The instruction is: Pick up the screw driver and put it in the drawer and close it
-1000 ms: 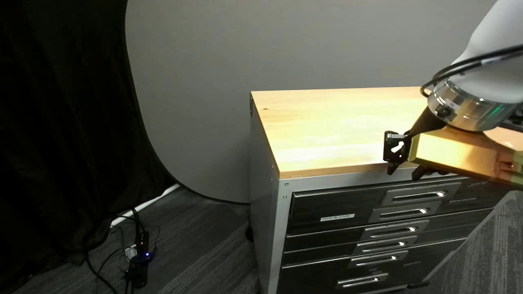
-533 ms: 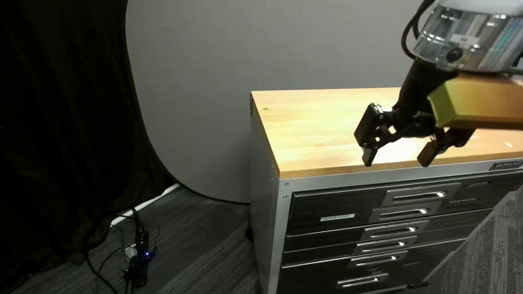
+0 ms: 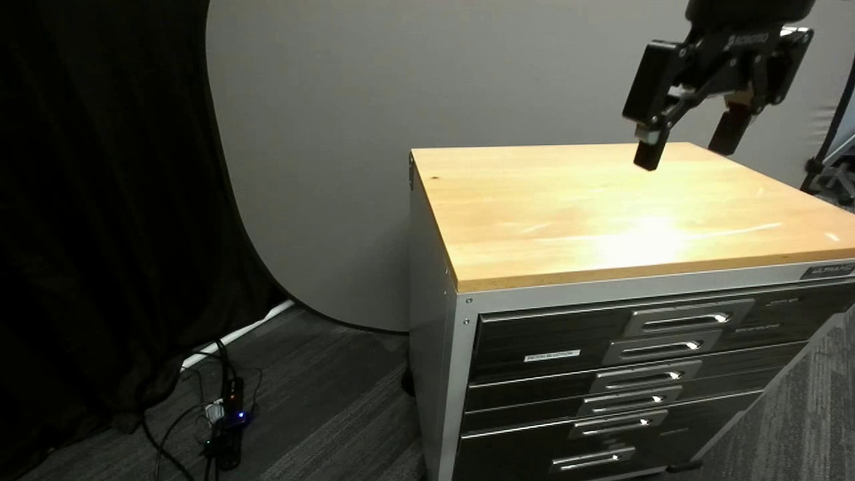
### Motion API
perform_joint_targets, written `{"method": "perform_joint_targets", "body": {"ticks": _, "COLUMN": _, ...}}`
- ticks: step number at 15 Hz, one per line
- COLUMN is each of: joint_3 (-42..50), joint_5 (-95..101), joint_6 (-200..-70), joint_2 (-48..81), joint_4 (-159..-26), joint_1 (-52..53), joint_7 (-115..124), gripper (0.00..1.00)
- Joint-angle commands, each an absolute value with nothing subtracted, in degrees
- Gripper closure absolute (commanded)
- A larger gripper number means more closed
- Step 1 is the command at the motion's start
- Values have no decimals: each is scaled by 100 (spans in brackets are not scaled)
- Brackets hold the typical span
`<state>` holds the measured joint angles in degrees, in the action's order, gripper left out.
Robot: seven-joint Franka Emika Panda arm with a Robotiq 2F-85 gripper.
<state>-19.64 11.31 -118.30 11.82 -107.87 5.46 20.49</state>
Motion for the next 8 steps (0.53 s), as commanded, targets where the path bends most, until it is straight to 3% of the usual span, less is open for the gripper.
{"method": "perform_joint_targets", "body": {"ticks": 1, "joint_3": -1477, "joint_5": 949, "joint_6": -11696, "joint_2": 1198, "joint_4": -10622, "joint_1": 902, "joint_7": 1743, "gripper": 0}}
{"method": "perform_joint_targets", "body": {"ticks": 8, "joint_3": -1361, "joint_5": 865, "joint_6": -11505, "joint_2": 1363, "joint_4": -10326, "joint_1": 947, "joint_7": 1427, "gripper": 0}}
